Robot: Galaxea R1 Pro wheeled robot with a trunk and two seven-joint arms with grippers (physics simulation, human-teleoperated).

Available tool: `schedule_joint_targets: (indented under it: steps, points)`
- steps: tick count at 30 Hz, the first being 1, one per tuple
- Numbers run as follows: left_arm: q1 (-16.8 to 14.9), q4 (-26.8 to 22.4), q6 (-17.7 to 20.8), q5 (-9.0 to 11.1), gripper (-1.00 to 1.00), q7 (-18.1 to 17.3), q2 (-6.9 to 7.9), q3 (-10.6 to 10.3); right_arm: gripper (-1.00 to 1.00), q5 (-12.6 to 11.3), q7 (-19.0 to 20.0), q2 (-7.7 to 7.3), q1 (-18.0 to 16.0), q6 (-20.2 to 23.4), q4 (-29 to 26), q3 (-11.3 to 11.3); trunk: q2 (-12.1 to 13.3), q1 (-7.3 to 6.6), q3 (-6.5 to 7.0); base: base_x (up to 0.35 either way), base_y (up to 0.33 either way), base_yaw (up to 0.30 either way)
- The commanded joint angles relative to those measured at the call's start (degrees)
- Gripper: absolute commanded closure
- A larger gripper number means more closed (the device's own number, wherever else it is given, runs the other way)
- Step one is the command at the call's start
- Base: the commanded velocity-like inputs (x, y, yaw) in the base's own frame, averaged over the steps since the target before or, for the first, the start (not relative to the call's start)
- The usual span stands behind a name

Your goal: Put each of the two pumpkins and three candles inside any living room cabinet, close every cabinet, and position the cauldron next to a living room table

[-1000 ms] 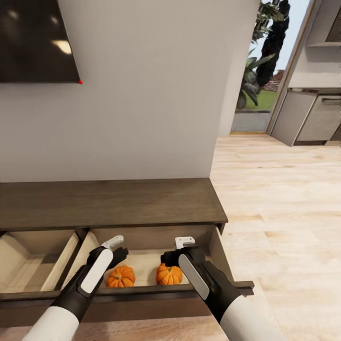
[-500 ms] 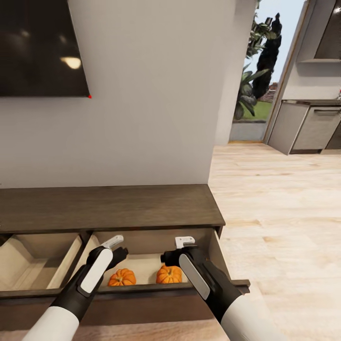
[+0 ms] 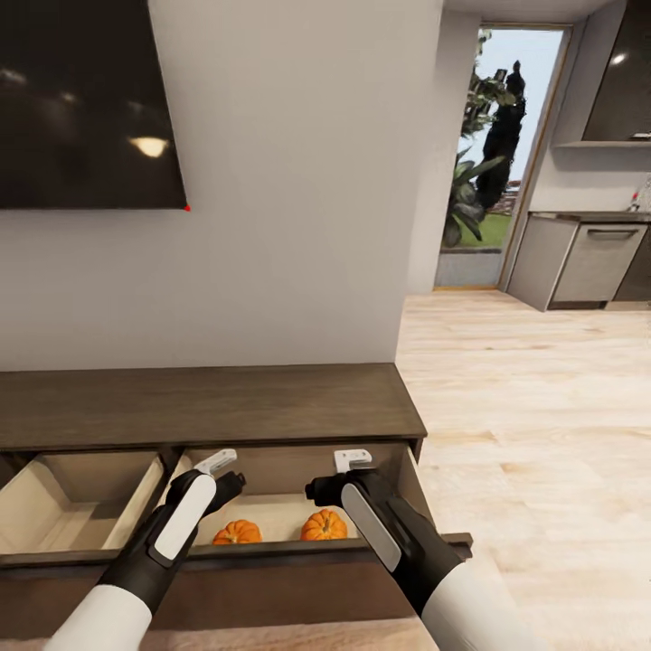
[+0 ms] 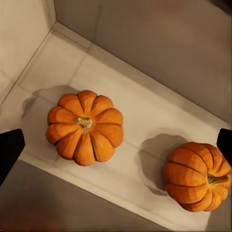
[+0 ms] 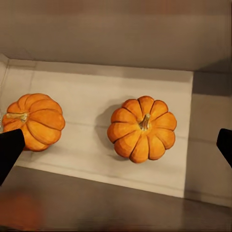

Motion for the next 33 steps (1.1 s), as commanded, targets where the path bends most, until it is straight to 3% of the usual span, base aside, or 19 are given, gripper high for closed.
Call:
schedule_joint_targets:
  steps: [1, 23, 33]
  points:
    - [-0.03, -0.20, 0.03, 0.47, -1.00, 0.51, 0.07, -0.19, -1.00, -0.60, -0.64, -0.02, -0.05, 0.08, -0.04, 0.14, -0.01, -0.04, 0.17, -0.025, 0.005, 0.000]
    - [-0.01, -0.26, 0.03, 0.47, -1.00, 0.51, 0.03, -0.24, -1.00, -0.60, -0.44, -0.12, -0.05, 0.07, -0.04, 0.11, 0.29, -0.61, 5.04, -0.002, 0.000, 0.000]
    - [-0.02, -0.26, 0.03, 0.43, -1.00, 0.59, 0.03, -0.19, -1.00, -0.60, -0.31, -0.14, -0.05, 0.06, -0.04, 0.11, 0.42, -0.87, 7.26, -0.127, 0.071, 0.000]
